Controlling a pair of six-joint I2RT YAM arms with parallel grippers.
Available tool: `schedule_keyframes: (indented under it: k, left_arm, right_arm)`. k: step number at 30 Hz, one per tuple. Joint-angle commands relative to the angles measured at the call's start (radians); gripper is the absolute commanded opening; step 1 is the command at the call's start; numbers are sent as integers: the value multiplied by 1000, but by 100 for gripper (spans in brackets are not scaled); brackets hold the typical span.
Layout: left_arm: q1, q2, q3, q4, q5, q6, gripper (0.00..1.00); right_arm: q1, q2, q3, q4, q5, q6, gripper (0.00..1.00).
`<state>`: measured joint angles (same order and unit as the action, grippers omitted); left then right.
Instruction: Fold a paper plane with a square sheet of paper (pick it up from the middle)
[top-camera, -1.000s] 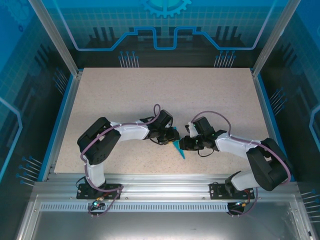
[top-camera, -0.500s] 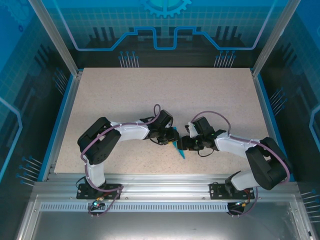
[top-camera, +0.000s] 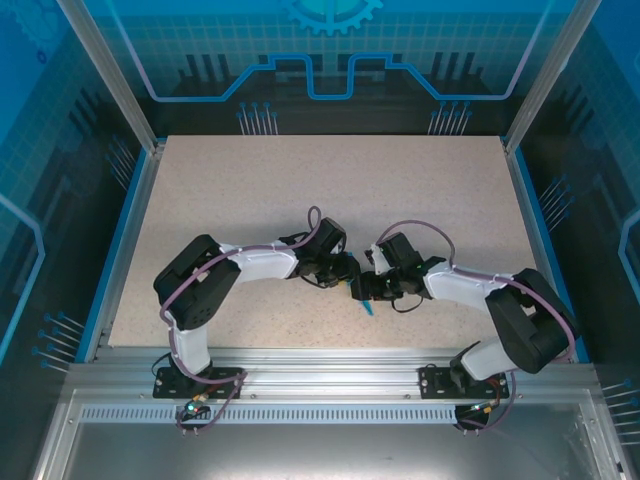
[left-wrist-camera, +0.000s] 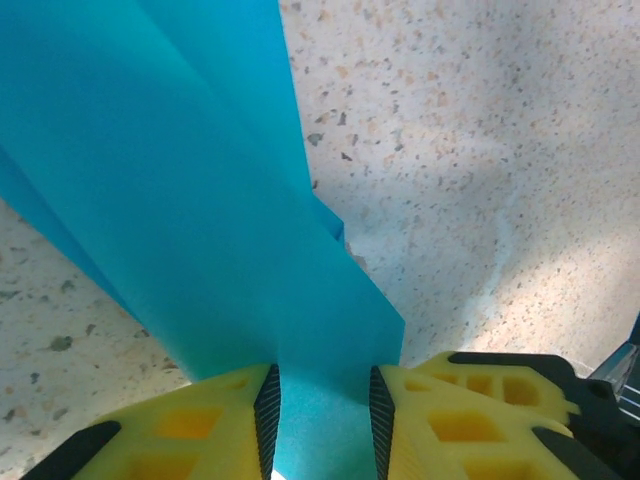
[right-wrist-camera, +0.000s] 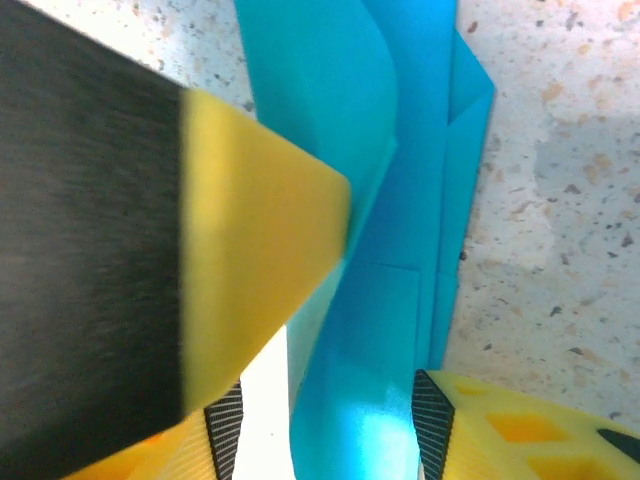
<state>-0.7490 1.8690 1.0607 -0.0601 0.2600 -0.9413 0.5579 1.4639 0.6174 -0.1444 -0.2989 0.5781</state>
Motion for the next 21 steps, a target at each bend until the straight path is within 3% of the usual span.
schedule_keyframes:
  k: [1, 14, 21]
  left_arm:
    - [-4, -39, -3, 18, 21, 0, 33]
    - [-3, -22, 7, -11, 17, 11, 33]
    - [-3, -19, 10, -10, 18, 11, 33]
  right_arm:
    - [14, 17, 16, -24, 35, -8, 49]
    - [-8, 13, -8, 41, -36, 23, 43]
    - [-24, 26, -16, 35, -23, 22, 29]
